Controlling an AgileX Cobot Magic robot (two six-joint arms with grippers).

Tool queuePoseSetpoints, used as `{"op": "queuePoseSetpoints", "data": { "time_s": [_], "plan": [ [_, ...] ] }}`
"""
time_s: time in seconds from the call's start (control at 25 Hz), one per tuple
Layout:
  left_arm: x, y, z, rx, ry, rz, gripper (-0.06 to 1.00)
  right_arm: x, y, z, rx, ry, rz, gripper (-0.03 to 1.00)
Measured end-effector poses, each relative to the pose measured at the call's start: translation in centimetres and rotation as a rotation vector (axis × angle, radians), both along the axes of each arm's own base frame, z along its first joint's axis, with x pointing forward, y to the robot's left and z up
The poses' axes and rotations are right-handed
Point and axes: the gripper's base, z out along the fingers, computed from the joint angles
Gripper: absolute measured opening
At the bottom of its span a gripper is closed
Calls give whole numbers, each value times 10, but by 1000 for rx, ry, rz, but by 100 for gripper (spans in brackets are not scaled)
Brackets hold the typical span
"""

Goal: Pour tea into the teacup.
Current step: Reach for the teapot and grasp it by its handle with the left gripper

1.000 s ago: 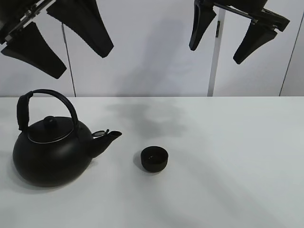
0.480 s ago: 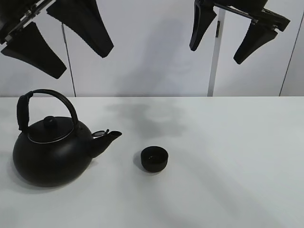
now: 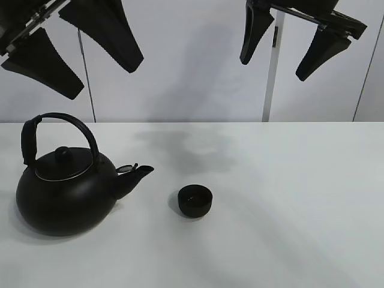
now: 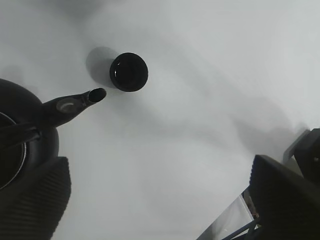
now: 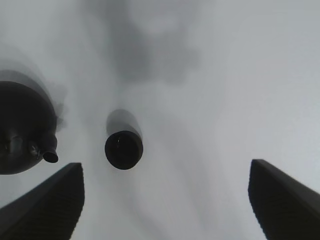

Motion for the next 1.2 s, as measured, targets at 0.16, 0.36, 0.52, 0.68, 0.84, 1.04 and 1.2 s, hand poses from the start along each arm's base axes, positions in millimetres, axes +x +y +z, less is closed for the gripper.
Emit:
{"op": "queuePoseSetpoints", "data": {
  "time_s": [0.16, 0.36, 0.52, 0.68, 0.84, 1.04, 1.2],
  "plan": [
    [0, 0, 0, 0, 0, 0, 70, 0, 0, 0, 0, 0, 0, 61],
    [0, 0, 0, 0, 0, 0, 70, 2, 0, 1, 6, -27, -7, 61],
    [0, 0, 0, 0, 0, 0, 70, 2, 0, 1, 5, -25, -6, 61],
    [0, 0, 0, 0, 0, 0, 70, 2, 0, 1, 5, -24, -6, 61],
    [1, 0, 0, -2, -10, 7, 70, 2, 0, 1, 5, -24, -6, 61],
    [2, 0, 1, -5, -20, 8, 70, 2, 0, 1, 5, -22, -6, 61],
    [5, 0, 4, -9, -96, -1, 70, 2, 0, 1, 5, -22, -6, 61]
  ]
}}
